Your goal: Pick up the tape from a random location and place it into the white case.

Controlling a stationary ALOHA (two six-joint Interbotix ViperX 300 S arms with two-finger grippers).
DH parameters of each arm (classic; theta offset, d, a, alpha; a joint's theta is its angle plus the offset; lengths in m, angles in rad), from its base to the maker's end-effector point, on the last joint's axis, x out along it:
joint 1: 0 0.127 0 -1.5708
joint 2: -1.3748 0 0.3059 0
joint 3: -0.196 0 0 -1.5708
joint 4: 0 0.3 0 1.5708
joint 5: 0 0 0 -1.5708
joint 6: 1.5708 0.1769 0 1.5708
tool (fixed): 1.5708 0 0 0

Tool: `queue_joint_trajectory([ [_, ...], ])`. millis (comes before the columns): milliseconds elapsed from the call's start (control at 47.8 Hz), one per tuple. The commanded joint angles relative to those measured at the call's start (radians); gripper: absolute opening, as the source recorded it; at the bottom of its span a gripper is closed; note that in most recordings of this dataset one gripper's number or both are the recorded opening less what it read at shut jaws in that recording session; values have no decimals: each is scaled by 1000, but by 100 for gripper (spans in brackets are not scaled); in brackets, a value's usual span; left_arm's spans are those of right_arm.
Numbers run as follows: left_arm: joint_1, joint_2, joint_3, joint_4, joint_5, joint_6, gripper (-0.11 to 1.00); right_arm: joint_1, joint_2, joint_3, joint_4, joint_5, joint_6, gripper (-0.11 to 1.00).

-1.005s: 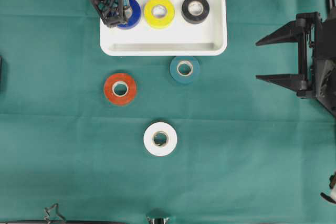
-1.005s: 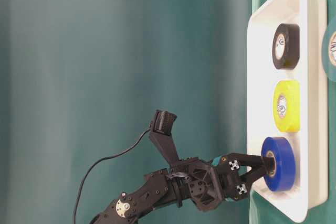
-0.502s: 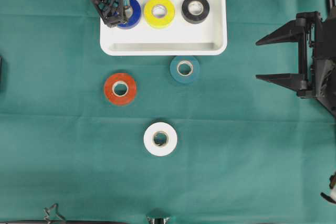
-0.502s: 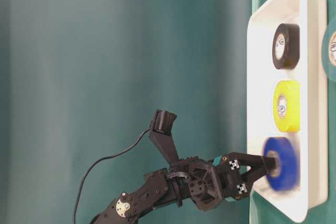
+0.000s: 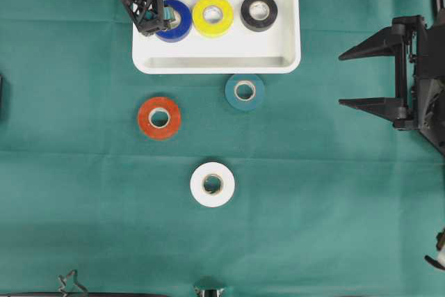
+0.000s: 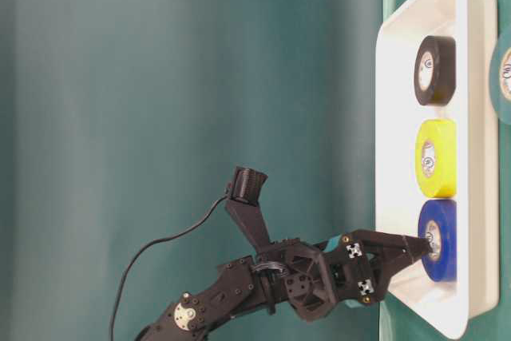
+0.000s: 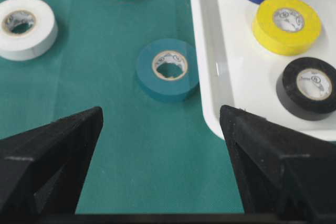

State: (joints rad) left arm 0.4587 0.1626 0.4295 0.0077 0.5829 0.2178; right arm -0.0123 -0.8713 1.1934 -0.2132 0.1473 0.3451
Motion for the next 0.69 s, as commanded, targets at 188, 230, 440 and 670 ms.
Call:
queue_joint_trajectory([
  [188, 0, -146, -92, 5, 126, 2, 97, -3, 5, -34, -2, 8, 2, 87],
  [230, 0, -160, -104, 5, 152, 2, 97, -3, 5, -35, -2, 11, 2, 87],
  [440, 2, -204, -166, 5, 268, 2, 97, -3, 5, -41, -2, 20, 2, 87],
  [670, 2, -241, -170, 6, 281, 2, 97, -3, 5, -43, -2, 21, 2, 87],
])
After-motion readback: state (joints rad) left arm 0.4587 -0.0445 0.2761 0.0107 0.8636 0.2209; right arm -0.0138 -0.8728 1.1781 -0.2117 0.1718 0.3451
